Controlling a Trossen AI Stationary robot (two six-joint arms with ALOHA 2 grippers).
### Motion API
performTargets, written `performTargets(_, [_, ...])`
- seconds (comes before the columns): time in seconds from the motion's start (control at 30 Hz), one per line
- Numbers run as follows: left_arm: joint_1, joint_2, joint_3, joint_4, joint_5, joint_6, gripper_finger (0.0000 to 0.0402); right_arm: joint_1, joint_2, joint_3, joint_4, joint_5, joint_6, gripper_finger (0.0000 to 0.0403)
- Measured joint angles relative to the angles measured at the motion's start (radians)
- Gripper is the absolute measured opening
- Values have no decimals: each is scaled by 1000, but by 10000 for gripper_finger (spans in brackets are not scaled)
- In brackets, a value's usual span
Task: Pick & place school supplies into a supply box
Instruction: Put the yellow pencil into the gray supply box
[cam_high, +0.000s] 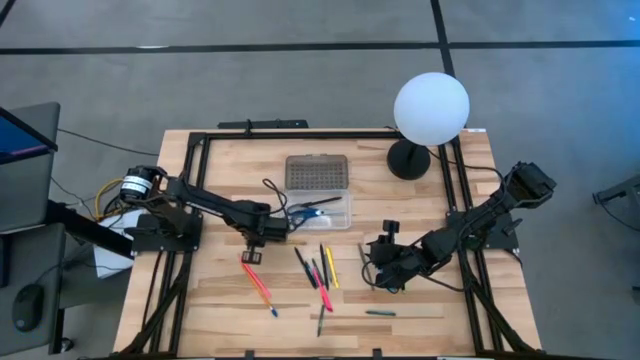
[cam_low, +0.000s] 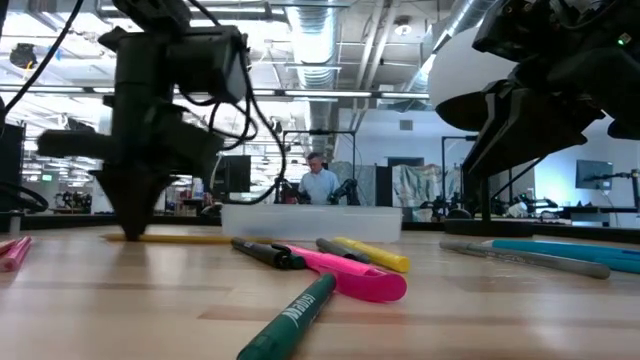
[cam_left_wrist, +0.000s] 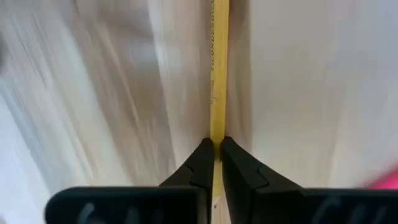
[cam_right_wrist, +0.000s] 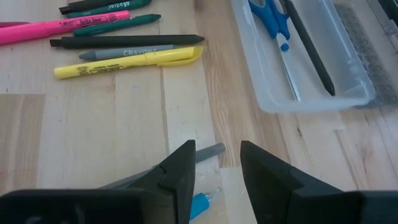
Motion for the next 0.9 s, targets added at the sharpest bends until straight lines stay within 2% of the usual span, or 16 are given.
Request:
performTargets(0.17, [0,2,-4,-75,-1,-68,9,0,0,0,0,-1,0,120])
performTargets(0.43, [1,3,-6,-18,5,-58,81,0,0,0,0,-1,0,120])
performTargets(0.57, [-2,3,-6,-9,-1,6,95,0,0,0,0,-1,0,120])
performTargets(0.7, [-13,3,-6,3,-19,52,77,0,0,0,0,-2,0,120])
performTargets(0.9, [-28,3,-5,14,-37,80,18,0,0,0,0,-2,0,120])
